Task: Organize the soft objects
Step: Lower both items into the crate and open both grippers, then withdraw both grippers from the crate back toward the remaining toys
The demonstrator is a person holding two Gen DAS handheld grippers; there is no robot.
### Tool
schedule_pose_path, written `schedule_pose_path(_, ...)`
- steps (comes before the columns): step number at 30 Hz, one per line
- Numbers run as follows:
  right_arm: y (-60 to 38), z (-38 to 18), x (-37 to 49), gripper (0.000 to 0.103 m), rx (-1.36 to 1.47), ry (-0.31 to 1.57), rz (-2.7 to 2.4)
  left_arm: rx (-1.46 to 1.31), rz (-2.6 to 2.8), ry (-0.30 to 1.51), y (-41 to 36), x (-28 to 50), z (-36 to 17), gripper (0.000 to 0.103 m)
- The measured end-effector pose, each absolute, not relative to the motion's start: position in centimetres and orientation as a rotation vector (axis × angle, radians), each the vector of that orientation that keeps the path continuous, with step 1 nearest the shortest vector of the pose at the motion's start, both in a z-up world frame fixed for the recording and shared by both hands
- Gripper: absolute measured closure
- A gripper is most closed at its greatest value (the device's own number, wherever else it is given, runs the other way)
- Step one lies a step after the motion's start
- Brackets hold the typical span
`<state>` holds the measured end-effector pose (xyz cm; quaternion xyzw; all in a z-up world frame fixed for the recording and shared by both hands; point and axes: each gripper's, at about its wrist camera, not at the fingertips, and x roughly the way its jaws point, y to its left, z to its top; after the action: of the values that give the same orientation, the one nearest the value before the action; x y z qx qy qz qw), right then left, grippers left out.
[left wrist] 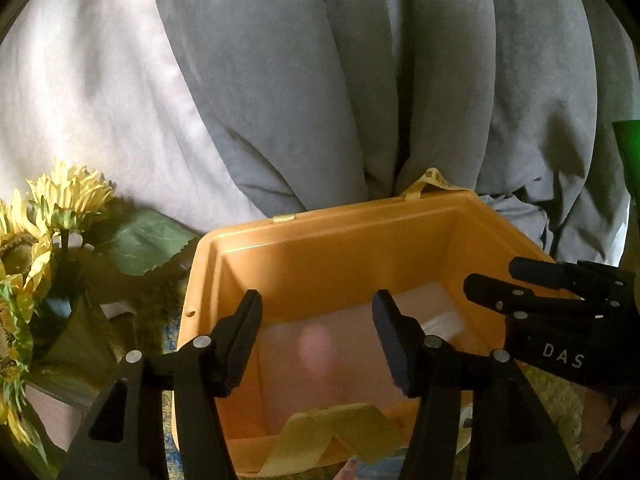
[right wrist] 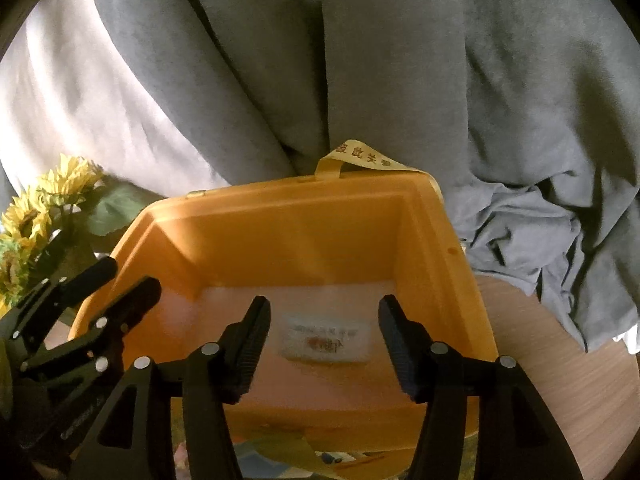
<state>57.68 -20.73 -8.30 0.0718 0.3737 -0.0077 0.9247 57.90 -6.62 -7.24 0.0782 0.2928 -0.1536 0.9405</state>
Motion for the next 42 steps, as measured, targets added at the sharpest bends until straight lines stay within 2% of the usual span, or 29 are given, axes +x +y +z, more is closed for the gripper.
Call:
schedule_pose_path(3,-20.8,-7.8,57.3,0.045,0.146,0.752,-0.031,0.152,-0.316,0.597,-6.5,57.4,-6.9,0.036)
schedule_pose_path(9,-21.0,-5.9,55.2,0.045,0.149,0.710,-0.046,0.148,-0.287,0.527,-5.7,54.1,-4.8,0.023)
schedule_pose_path(10,-20.9,-5.6,54.8,0.042,0.147,0.701,-0.050,0.152,-0.279,0.512,-5.6,53.3,-4.4,0.021)
schedule_pose_path(12,-20.9,-4.7,53.6,0.036,0.151,0.678,-0.053,0.154,-0.274,0.491,-5.4,51.9,-3.6,0.021)
schedule_pose_path(17,-20.7,-2.4,50.2,0.036,0.160,0.617,-0.063,0.137,-0.272,0.460,-4.7,48.6,-1.6,0.021)
schedule_pose_path(21,-20.7,-0.7,47.2,0.031,0.157,0.561,-0.089,0.115,-0.269,0.446,-4.0,45.8,-0.2,0.020)
schedule_pose_path(31,-20.3,1.9,40.2,0.030,0.138,0.474,-0.110,0.093,-0.277,0.427,-3.1,39.8,1.3,0.019)
schedule_pose_path(42,-20.4,1.6,34.8,0.029,0.135,0.449,-0.172,0.123,-0.285,0.420,-2.9,34.5,0.4,0.019)
